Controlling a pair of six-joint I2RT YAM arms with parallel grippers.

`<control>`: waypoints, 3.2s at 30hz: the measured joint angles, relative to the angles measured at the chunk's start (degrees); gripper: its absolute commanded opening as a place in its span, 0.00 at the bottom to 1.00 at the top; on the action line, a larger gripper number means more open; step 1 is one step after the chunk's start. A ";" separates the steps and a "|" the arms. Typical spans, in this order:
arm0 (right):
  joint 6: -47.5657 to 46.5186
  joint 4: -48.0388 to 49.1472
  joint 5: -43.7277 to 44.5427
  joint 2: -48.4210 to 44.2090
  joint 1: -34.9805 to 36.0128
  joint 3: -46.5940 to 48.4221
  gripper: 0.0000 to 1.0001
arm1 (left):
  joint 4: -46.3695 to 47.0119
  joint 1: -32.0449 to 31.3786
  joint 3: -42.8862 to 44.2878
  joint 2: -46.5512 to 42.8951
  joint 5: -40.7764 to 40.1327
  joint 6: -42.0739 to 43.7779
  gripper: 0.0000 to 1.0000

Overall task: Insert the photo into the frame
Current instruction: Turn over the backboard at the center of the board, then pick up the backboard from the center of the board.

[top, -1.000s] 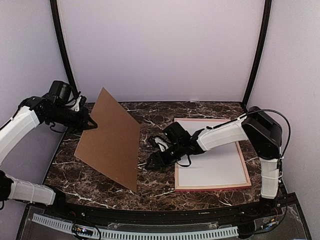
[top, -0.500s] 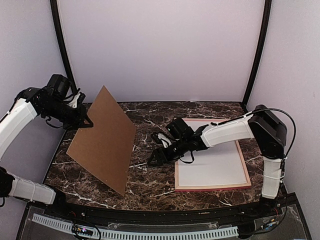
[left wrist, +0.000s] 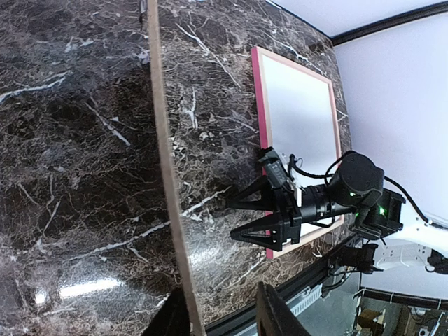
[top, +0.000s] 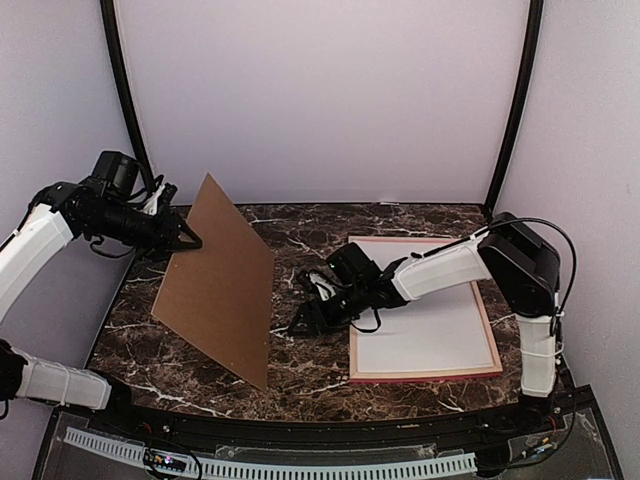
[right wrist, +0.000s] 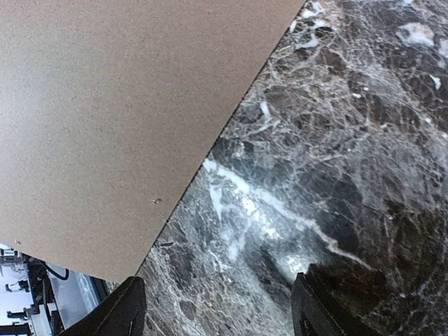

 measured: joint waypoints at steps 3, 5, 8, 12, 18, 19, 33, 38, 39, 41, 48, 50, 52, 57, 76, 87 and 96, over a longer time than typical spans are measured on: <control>0.72 1.09 -0.74 1.31 0.57 1.22 0.72 | 1.73 -0.66 -0.09 -0.24 1.95 -0.81 0.41; 1.38 1.92 -1.27 2.38 1.01 2.27 0.72 | 3.04 -1.42 -0.09 -0.26 2.97 -1.46 0.43; 2.23 3.82 -2.32 3.69 1.55 3.15 0.73 | 5.07 -3.37 -0.09 -0.24 3.82 -2.51 0.46; 3.58 5.57 -3.82 4.26 1.70 3.21 0.73 | 7.72 -7.15 -0.07 0.33 4.07 -3.76 0.49; 4.94 7.10 -5.57 4.55 1.36 3.10 0.73 | 11.47 -12.39 0.33 3.69 4.42 -5.57 0.51; 5.09 7.41 -5.62 4.39 1.20 2.84 0.73 | 11.96 -12.70 0.50 4.02 4.48 -5.84 0.51; 3.04 -3.06 -1.14 -13.40 -6.23 4.07 0.81 | 15.56 -16.31 3.72 8.50 4.37 -7.30 0.63; 2.43 -8.15 0.87 -14.45 -6.82 14.56 0.82 | 16.76 -17.16 5.05 9.35 4.46 -7.72 0.66; 2.45 -9.14 1.07 -14.43 -6.82 16.48 0.82 | 17.00 -17.31 5.25 9.42 4.48 -7.76 0.67; 2.49 -10.73 1.18 -14.43 -6.84 19.89 0.82 | 17.20 -17.77 5.79 9.57 4.61 -7.93 0.68; 3.87 -12.74 0.52 -13.38 -6.86 26.91 0.82 | 19.17 -19.26 6.67 9.81 5.44 -8.59 0.69; 4.44 -13.14 0.13 -12.68 -6.86 27.65 0.82 | 19.54 -19.69 6.67 9.94 5.49 -8.74 0.69; 4.90 -13.70 -0.20 -12.00 -6.86 27.96 0.82 | 19.69 -20.20 6.67 10.16 5.53 -8.81 0.69; 5.73 -15.30 -0.52 -11.06 -6.86 27.96 0.81 | 20.96 -21.42 6.67 10.80 5.70 -8.98 0.69; 5.42 -16.52 1.99 -14.82 -8.44 13.20 0.60 | 25.94 -20.65 -17.31 4.55 -9.68 -11.63 0.66; 7.72 -10.01 2.19 -14.73 -8.79 3.23 0.49 | 31.69 -11.34 -34.51 5.07 -14.40 -12.61 0.68; 10.16 -2.97 1.66 -12.50 -8.98 -1.44 0.42 | 35.93 -9.49 -35.69 9.77 -16.09 -10.97 0.69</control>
